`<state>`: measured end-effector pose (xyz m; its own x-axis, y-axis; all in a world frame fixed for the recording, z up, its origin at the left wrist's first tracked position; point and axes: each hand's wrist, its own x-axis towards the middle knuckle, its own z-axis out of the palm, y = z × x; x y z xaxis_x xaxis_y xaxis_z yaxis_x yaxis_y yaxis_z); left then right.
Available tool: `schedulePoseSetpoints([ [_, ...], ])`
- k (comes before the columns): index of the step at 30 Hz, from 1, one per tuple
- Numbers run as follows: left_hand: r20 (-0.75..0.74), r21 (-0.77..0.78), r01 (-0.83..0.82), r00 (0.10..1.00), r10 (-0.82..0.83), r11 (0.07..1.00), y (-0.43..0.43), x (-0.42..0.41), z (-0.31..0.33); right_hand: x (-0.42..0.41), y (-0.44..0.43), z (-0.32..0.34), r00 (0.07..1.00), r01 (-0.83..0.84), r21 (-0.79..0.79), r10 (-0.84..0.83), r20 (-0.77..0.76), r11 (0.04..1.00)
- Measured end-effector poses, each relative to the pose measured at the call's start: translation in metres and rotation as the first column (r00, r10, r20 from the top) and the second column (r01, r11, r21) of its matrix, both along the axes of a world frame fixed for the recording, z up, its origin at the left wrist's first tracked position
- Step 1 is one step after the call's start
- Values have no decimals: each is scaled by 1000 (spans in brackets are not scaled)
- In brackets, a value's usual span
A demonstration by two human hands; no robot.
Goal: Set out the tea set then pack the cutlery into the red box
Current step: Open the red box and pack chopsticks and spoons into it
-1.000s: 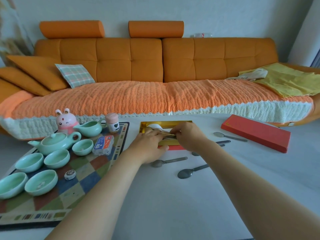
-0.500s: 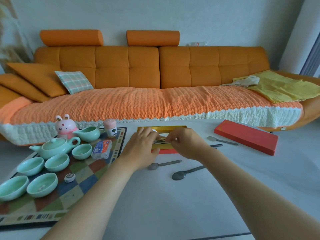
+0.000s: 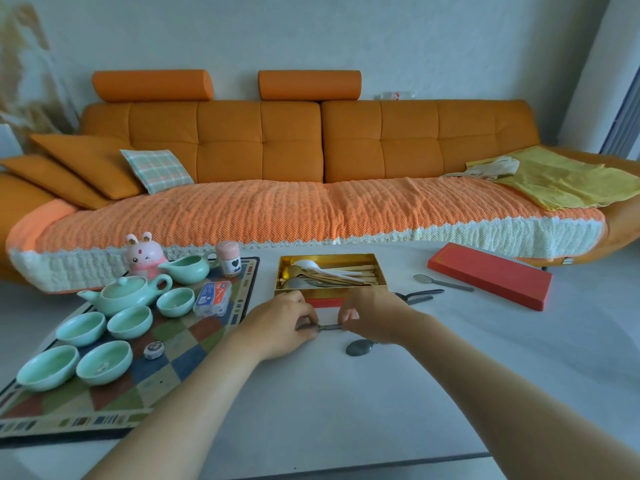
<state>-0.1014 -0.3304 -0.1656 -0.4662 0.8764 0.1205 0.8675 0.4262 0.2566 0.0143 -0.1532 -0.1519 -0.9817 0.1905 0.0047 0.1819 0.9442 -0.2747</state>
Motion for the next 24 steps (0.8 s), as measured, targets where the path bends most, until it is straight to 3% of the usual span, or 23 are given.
schedulePoseSetpoints([
  [3, 57, 12, 0, 998, 0, 1000, 1, 0, 3, -1, 0, -2, 1000, 4, -40, -3, 13, 999],
  [8, 298, 33, -17, 955, 7, 999, 5, -3, 8, -7, 2, 4, 999, -4, -104, 8, 38, 995],
  [11, 339, 179, -97, 940, 31, 979, 8, -10, 17, -13, 7, 10, 998, 26, -138, -34, -61, 990],
  [15, 220, 383, -180, 970, 100, 906, 15, -24, 22, -23, 20, 18, 935, 157, -250, -226, -275, 955],
  [17, 125, 423, -185, 982, 145, 887, 20, -30, 19, -29, 27, 18, 900, 230, -222, -294, -321, 948],
  [24, -106, 311, -164, 973, 206, 936, 33, -36, 3, -53, 35, 7, 877, 359, -214, -407, -255, 908],
])
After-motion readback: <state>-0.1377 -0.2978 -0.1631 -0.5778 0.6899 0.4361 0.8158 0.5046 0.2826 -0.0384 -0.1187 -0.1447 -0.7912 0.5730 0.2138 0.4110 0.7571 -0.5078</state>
